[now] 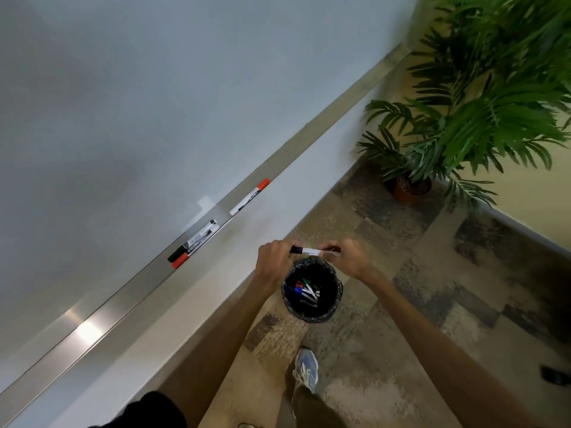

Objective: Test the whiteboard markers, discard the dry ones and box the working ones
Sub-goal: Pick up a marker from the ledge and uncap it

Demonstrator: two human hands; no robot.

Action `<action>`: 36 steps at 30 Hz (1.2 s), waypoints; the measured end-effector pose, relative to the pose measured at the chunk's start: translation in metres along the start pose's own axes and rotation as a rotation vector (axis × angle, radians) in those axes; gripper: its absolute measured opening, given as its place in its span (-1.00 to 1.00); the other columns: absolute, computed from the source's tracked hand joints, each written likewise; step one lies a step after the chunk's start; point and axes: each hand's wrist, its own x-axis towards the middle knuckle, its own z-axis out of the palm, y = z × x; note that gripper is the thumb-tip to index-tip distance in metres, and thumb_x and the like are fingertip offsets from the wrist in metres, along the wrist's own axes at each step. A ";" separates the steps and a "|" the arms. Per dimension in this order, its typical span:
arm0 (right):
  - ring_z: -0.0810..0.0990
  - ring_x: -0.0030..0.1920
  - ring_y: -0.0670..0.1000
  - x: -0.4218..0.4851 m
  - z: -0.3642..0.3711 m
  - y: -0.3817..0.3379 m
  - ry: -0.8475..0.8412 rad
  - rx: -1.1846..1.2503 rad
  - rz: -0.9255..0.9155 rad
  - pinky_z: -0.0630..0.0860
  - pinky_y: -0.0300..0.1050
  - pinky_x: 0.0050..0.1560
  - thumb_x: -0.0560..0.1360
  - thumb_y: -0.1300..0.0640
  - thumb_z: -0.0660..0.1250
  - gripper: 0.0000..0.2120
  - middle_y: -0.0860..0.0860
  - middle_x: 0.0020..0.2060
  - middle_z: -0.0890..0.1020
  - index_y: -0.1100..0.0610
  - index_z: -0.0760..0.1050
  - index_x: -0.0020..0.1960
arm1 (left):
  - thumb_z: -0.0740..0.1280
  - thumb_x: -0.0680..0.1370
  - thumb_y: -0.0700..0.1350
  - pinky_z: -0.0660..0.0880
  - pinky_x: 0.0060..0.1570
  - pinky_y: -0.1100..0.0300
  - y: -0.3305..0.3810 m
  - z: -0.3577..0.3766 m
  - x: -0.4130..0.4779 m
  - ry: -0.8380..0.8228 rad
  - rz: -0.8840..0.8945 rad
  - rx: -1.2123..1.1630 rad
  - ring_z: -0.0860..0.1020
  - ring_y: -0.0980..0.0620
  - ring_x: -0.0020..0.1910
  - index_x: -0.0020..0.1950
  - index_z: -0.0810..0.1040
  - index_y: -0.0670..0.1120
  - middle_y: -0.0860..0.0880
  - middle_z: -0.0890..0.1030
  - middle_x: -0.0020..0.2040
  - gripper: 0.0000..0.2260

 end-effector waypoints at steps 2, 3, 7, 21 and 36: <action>0.57 -0.14 -0.13 0.002 0.003 0.008 -0.009 -0.029 0.009 0.33 -0.55 -0.29 0.55 0.16 0.39 -0.85 -0.10 -0.17 0.62 0.09 0.67 0.09 | 0.30 0.60 -0.08 0.26 -0.28 0.16 0.002 0.009 0.003 -0.039 -0.002 -0.002 0.60 -0.12 -0.17 0.07 0.63 0.04 -0.05 0.67 -0.17 -0.86; 0.60 -0.09 -0.10 0.003 0.005 0.013 -0.005 -0.032 0.018 0.34 -0.54 -0.27 0.55 0.16 0.39 -0.85 -0.10 -0.16 0.63 0.09 0.67 0.10 | 0.30 0.59 -0.10 0.27 -0.28 0.16 0.002 0.014 0.004 -0.051 -0.006 -0.018 0.60 -0.12 -0.16 0.07 0.63 0.02 -0.06 0.67 -0.16 -0.86; 0.64 0.02 -0.03 0.011 0.012 0.029 0.020 -0.049 0.044 0.36 -0.46 -0.19 0.55 0.18 0.39 -0.84 -0.04 -0.07 0.68 0.09 0.66 0.10 | 0.30 0.55 -0.23 0.32 -0.29 0.17 -0.001 0.033 0.009 -0.103 -0.039 -0.081 0.59 -0.12 -0.18 0.07 0.64 -0.05 -0.11 0.67 -0.15 -0.82; 0.65 0.08 0.02 0.035 0.021 0.042 -0.038 -0.188 0.071 0.54 -0.16 0.08 0.57 0.26 0.29 -0.75 0.03 0.08 0.70 0.12 0.61 0.21 | 0.23 0.64 -0.21 0.40 -0.15 0.11 0.002 0.037 0.015 -0.065 -0.048 -0.192 0.60 -0.18 -0.06 0.37 0.48 -0.13 -0.22 0.65 -0.02 -0.70; 0.58 -0.09 -0.16 0.061 0.065 -0.070 -0.013 -0.142 -0.225 0.45 -0.33 0.00 0.56 0.24 0.34 -0.81 -0.02 0.01 0.72 0.10 0.66 0.12 | 0.28 0.63 -0.14 0.55 -0.09 0.10 -0.050 -0.036 -0.026 0.390 -0.266 -0.121 0.61 -0.03 -0.18 0.01 0.60 -0.07 -0.03 0.67 -0.04 -0.89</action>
